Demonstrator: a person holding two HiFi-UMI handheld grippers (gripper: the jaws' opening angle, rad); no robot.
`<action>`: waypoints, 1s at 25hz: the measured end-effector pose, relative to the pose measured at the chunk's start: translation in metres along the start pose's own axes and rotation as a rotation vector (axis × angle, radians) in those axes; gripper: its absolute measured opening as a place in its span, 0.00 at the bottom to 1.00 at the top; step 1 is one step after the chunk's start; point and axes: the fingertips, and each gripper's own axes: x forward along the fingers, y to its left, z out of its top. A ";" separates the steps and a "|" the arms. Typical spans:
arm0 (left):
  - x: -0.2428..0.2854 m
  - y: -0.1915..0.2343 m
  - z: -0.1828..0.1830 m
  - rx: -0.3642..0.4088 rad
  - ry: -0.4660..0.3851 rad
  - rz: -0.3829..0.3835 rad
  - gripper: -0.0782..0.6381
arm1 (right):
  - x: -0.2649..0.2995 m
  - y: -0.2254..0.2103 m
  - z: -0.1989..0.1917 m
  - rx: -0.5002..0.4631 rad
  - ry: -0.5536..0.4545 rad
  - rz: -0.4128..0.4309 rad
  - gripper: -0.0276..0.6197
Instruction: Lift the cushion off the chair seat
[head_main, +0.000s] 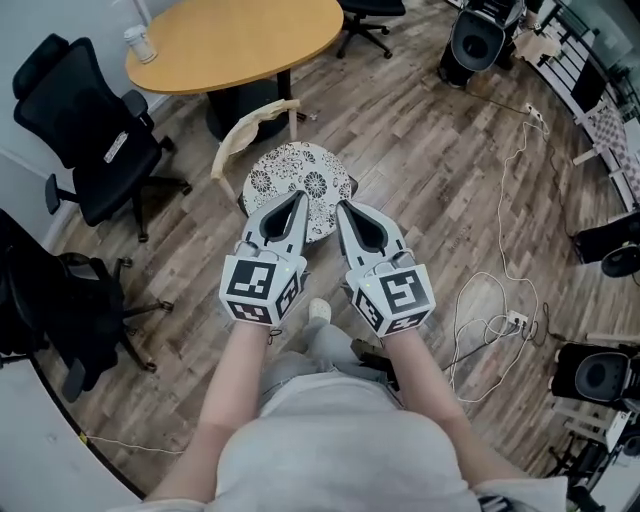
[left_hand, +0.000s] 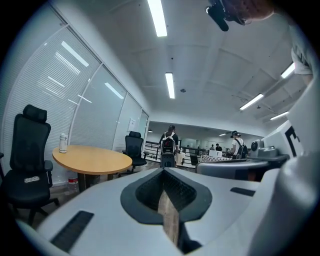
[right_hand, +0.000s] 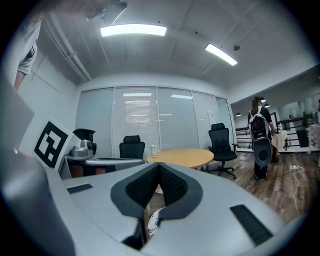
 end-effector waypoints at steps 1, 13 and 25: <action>0.007 0.002 -0.001 0.001 0.006 0.012 0.11 | 0.005 -0.005 -0.001 0.000 0.005 0.013 0.08; 0.057 0.038 -0.026 -0.027 0.043 0.070 0.19 | 0.064 -0.042 -0.024 -0.008 0.055 0.102 0.08; 0.074 0.094 -0.076 -0.067 0.119 0.099 0.24 | 0.110 -0.041 -0.073 0.037 0.114 0.115 0.08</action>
